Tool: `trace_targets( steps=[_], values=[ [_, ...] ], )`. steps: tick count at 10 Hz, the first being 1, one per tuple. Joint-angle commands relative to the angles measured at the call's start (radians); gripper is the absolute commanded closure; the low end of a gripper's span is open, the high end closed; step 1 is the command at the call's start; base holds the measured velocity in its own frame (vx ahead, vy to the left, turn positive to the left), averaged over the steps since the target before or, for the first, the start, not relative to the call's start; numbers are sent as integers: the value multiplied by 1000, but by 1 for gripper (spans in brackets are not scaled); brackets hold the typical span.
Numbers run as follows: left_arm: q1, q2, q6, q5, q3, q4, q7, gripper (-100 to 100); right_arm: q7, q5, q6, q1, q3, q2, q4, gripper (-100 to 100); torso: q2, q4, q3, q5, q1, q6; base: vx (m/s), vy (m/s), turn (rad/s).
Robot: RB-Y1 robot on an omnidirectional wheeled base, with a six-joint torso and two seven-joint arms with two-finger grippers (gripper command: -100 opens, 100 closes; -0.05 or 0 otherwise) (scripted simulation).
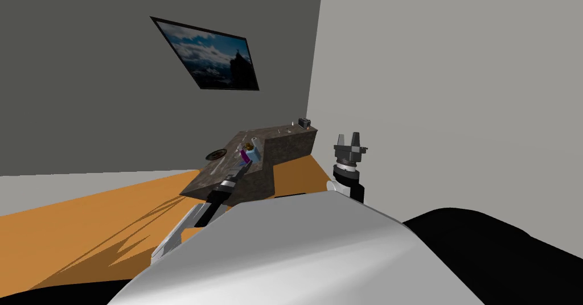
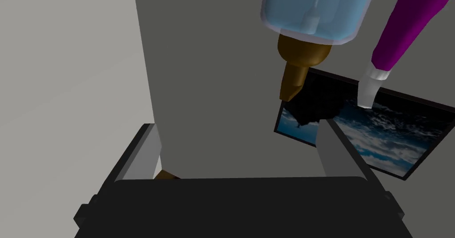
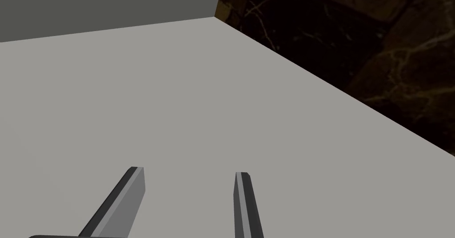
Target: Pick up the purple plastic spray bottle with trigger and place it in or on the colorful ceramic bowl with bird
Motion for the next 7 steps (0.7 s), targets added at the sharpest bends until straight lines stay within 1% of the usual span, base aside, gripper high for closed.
trace_targets(
  steps=[1, 5, 6, 7],
  values=[
    [-15, 24, -9, -14, -4, 43, -10, -100, 0, 0, 0, 0, 0, 0, 0, 0, 0, 0, 0, 0, 0, 0, 37, 118, -66],
    [-45, 73, -23, -38, -17, 121, -19, -100, 0, 0, 0, 0, 0, 0, 0, 0, -2, 0, -1, 0, -2, 0, 46, 106, -48],
    [-58, 91, -31, -46, -24, 152, -20, -100, 0, 0, 0, 0, 0, 0, 0, 0, -2, 0, -1, 0, -1, 0, 75, 155, -55],
    [-64, 99, -34, -48, -28, 165, -20, -100, 0, 0, 0, 0, 0, 0, 0, 0, -3, -1, -2, 0, 1, 0, 74, 137, -46]
  ],
)
